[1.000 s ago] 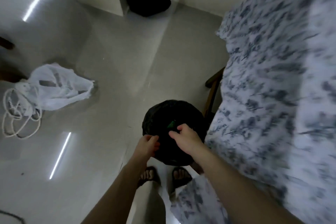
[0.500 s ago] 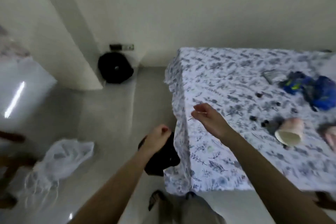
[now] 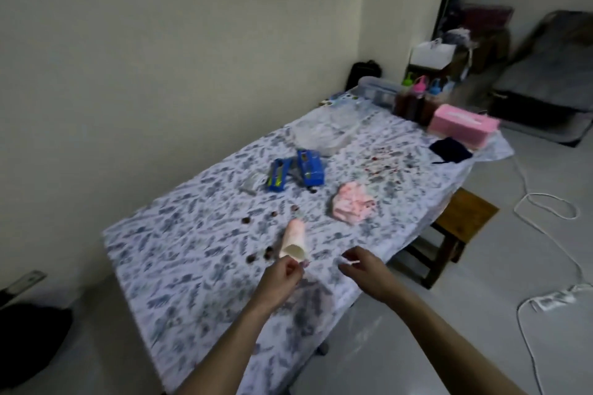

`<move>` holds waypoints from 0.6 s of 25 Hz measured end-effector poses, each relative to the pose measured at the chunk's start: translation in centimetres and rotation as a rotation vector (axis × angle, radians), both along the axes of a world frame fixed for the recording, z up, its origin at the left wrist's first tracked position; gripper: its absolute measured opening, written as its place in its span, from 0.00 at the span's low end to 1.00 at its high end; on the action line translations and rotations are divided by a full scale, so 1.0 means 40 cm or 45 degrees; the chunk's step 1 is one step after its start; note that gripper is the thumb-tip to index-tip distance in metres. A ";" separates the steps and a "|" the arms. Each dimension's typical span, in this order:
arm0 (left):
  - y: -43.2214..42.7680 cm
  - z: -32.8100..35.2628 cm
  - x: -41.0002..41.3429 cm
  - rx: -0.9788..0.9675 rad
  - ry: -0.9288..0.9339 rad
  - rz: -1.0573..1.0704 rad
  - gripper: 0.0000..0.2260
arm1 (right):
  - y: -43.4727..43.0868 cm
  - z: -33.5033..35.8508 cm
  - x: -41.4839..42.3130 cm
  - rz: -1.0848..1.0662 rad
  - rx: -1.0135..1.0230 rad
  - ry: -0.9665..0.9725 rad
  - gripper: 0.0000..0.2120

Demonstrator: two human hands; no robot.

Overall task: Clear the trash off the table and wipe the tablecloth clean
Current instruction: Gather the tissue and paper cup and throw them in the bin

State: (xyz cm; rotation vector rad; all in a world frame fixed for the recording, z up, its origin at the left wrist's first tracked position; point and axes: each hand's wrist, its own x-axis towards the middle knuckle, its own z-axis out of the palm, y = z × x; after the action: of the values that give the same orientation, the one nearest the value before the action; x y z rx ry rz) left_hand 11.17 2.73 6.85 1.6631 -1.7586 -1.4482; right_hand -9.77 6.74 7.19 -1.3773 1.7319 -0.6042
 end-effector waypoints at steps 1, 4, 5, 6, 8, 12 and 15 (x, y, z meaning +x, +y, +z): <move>-0.009 -0.010 -0.061 -0.020 -0.008 -0.007 0.08 | -0.004 -0.009 -0.066 -0.003 0.012 -0.004 0.20; -0.026 -0.036 -0.215 -0.027 0.007 0.016 0.07 | -0.029 -0.039 -0.240 -0.012 0.042 0.019 0.19; -0.032 -0.041 -0.251 -0.031 0.019 0.038 0.07 | -0.041 -0.047 -0.278 0.000 0.039 0.032 0.19; -0.037 -0.044 -0.276 -0.047 0.014 0.051 0.06 | -0.051 -0.055 -0.306 0.020 0.034 0.056 0.18; -0.060 -0.047 -0.316 -0.094 -0.006 0.095 0.06 | -0.081 -0.074 -0.357 0.062 0.049 0.090 0.17; -0.105 -0.056 -0.314 -0.148 -0.045 0.192 0.03 | -0.141 -0.108 -0.379 0.153 0.075 0.062 0.17; -0.147 -0.071 -0.292 -0.180 -0.116 0.250 0.03 | -0.191 -0.126 -0.362 0.227 0.114 0.070 0.17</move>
State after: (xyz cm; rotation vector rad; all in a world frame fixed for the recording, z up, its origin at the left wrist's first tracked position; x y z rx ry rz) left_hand -0.50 -3.14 4.02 1.7946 -1.6480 -1.1528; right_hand -24.26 -0.91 2.16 -1.4773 1.6370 -0.3893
